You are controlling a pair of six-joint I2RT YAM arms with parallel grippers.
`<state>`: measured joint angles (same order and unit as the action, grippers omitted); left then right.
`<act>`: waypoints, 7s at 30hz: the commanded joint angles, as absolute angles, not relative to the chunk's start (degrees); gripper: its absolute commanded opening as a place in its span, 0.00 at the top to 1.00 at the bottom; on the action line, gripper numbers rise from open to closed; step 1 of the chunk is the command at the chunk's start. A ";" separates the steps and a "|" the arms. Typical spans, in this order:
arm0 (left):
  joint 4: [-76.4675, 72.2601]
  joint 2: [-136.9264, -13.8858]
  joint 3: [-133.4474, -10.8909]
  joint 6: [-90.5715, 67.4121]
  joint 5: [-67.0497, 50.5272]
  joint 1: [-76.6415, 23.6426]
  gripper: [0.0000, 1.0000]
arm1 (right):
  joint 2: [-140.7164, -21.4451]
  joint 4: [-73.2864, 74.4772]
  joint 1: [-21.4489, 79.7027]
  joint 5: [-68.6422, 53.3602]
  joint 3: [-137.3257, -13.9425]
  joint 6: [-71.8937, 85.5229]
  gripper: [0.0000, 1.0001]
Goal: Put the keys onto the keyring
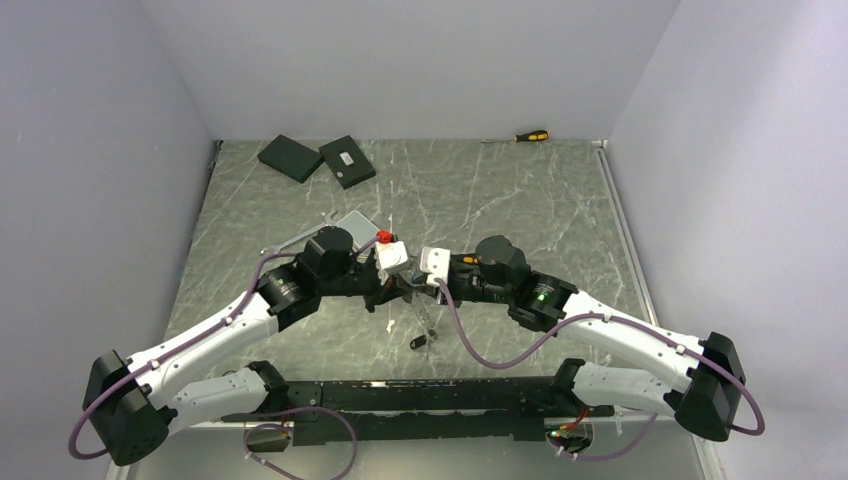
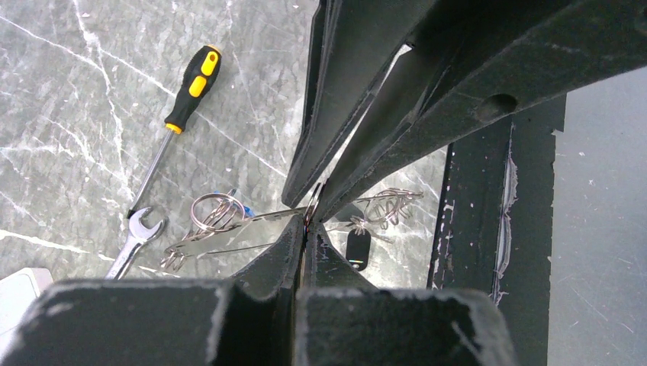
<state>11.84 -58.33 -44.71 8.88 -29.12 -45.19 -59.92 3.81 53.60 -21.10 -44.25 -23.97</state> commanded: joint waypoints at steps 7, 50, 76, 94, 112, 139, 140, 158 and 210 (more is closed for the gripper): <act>8.63 -56.28 -46.26 8.12 -30.30 -45.26 1.00 | -59.97 3.60 53.44 -22.67 -44.82 -23.70 0.91; 4.52 -50.58 -43.95 11.48 -34.26 -45.01 0.53 | -49.05 -4.61 53.21 -24.62 -42.82 -21.79 1.00; 2.41 -52.79 -44.30 10.81 -37.20 -44.83 1.00 | -48.77 -12.47 53.18 -23.42 -40.56 -18.12 1.00; 2.30 -51.35 -43.99 10.55 -36.74 -44.83 1.00 | -51.72 -29.87 53.26 -16.53 -37.09 -9.41 1.00; 1.61 -47.02 -42.41 9.78 -34.09 -44.76 0.60 | -48.99 -28.45 53.17 -23.10 -35.62 -9.94 1.00; -3.66 -45.16 -40.61 5.98 -36.97 -43.18 0.81 | -51.15 -29.21 53.17 -26.03 -35.99 -8.79 1.00; -3.67 -45.24 -40.68 6.04 -37.07 -43.17 0.84 | -51.23 -29.26 53.17 -26.05 -35.95 -8.72 1.00; 21.84 -51.87 -50.43 23.49 -37.24 -43.05 1.00 | -52.41 -6.30 53.17 -29.46 -43.56 -16.97 0.62; 18.95 -48.37 -47.89 19.37 -34.89 -42.86 0.49 | -56.97 -14.57 53.15 -28.83 -40.75 -16.07 1.00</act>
